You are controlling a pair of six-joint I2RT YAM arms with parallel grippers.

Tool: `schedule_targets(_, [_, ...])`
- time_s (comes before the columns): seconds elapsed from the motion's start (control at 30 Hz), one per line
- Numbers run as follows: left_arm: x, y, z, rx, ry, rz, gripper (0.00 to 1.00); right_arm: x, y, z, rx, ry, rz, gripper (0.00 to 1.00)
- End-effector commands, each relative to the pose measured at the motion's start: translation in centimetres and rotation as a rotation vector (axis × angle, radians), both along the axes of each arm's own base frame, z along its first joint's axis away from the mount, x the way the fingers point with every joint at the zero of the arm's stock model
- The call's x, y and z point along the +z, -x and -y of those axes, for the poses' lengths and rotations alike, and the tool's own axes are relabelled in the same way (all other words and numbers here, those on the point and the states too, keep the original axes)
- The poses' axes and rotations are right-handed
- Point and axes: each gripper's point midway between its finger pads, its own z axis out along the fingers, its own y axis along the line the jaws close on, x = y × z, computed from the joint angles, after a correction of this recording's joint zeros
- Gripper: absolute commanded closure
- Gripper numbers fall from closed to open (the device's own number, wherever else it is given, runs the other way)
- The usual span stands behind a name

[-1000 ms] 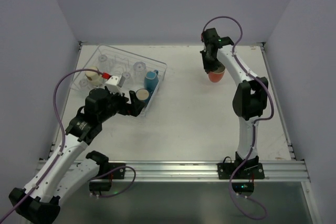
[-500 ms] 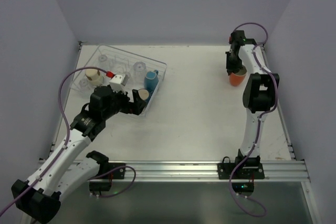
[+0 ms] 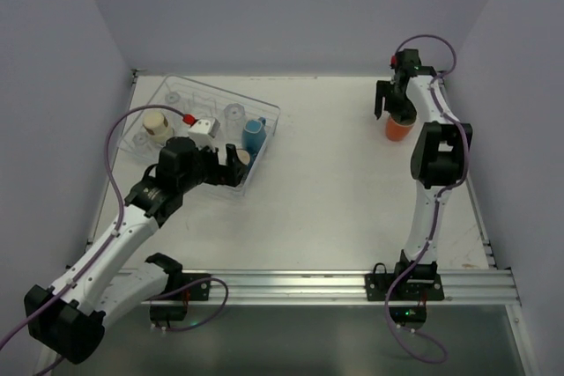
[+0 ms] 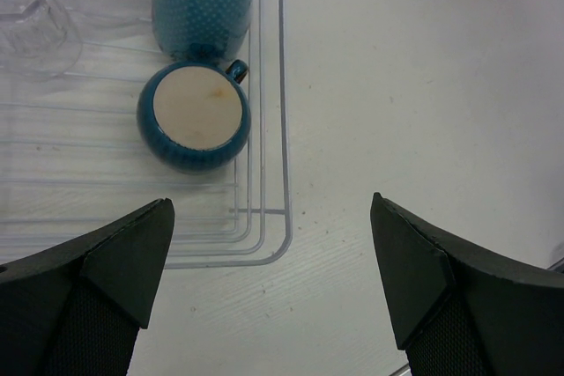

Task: Unload the cups from the dish rack

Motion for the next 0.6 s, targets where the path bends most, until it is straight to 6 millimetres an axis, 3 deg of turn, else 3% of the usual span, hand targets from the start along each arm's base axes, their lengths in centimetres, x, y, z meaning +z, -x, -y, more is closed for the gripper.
schedule_targets(0.0, [4.0,-2.3,-0.1,0.057,0.016,0.101,0.00,5.1,-1.4,0.7,-0.005,0.035,0.151,0.21])
schedule_targets(0.07, [4.3,-2.9,0.0,0.075,0.019,0.097,0.00,6.4,-1.4,0.7,-0.010,0.033,0.187,0.11])
schedule_targets(0.1, [4.9,-3.4,0.4,0.080,0.035,0.091,0.00,8.4,-1.3,0.5,-0.009,0.023,0.233,0.05])
schedule_targets(0.13, [5.1,-3.5,0.7,0.074,0.047,0.086,0.00,9.1,-1.3,0.3,-0.003,0.015,0.257,0.02])
schedule_targets(0.2, [6.0,-4.4,1.2,0.085,0.073,0.084,0.00,12.0,-0.8,-0.1,0.000,-0.001,0.323,0.01])
schedule_targets(0.27, [6.2,-5.3,1.1,0.115,0.068,0.087,0.00,13.7,-0.4,-0.6,0.005,-0.027,0.366,0.01])
schedule_targets(0.3, [6.3,-6.0,1.5,0.120,0.071,0.078,0.00,16.2,0.3,-0.9,-0.001,-0.046,0.422,0.01])
schedule_targets(0.4, [6.4,-8.3,1.2,0.188,0.038,0.078,0.00,19.2,1.8,-2.6,-0.002,-0.126,0.509,0.01])
schedule_targets(0.43, [6.4,-8.8,1.4,0.195,0.036,0.076,0.00,23.0,2.8,-3.4,0.010,-0.153,0.622,0.01])
schedule_targets(0.47, [7.4,-9.5,1.6,0.205,0.042,0.091,0.01,21.9,4.0,-5.0,0.031,-0.187,0.609,0.01])
schedule_targets(0.57, [6.0,-11.9,2.2,0.248,-0.011,0.069,0.03,23.0,7.7,-9.2,0.086,-0.261,0.735,0.01])
